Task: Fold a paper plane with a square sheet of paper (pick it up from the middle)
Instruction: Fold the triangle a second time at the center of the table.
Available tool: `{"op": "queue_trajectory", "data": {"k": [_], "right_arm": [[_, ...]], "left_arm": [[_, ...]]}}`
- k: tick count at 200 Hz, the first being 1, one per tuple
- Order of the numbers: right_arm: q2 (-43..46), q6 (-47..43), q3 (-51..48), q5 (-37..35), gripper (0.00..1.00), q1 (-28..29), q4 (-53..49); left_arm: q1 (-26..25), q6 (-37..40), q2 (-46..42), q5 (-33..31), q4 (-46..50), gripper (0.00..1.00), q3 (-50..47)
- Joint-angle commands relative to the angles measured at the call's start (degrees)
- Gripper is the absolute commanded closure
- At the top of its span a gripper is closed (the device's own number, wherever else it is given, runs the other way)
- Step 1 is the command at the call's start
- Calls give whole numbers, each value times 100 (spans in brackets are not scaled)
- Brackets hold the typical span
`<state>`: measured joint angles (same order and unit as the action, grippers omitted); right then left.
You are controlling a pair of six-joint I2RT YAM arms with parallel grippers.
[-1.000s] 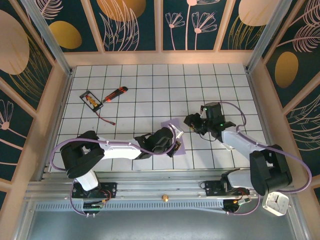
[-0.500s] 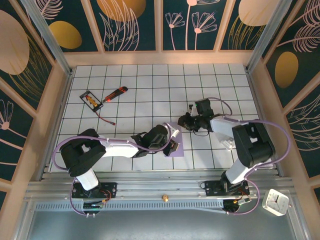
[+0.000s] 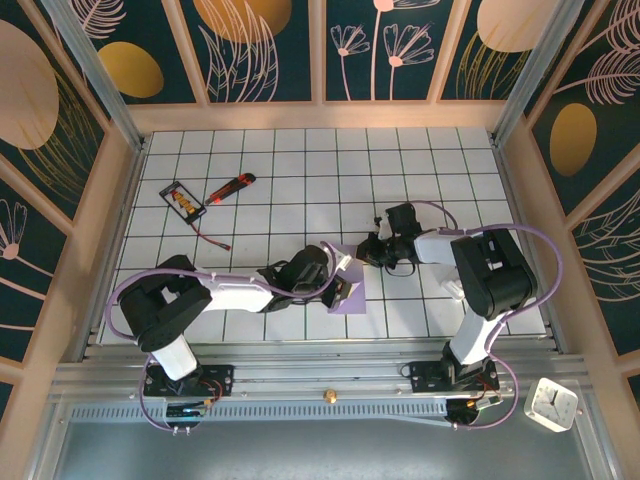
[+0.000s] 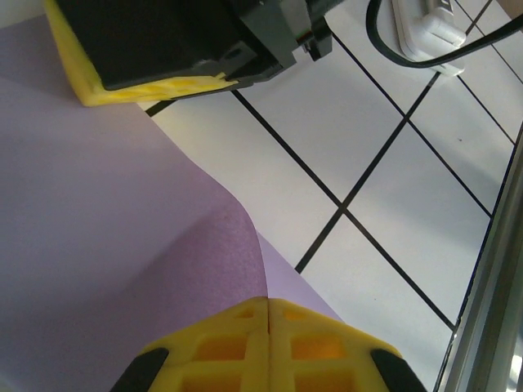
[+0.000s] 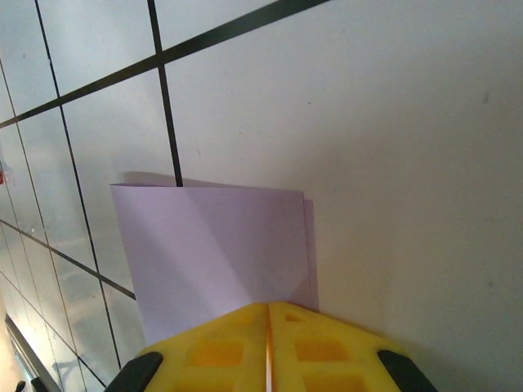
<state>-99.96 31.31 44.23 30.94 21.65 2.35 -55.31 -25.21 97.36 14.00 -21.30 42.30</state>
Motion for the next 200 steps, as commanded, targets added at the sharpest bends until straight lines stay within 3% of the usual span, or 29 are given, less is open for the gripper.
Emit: {"op": "queue_trajectory", "data": {"k": [1, 200], "right_arm": [[-259, -222, 86, -246, 90, 8, -260], [-364, -310, -2, -365, 94, 45, -412]], "left_arm": [[72, -6, 46, 167, -182, 100, -5], [667, 426, 323, 208, 133, 100, -74]]}}
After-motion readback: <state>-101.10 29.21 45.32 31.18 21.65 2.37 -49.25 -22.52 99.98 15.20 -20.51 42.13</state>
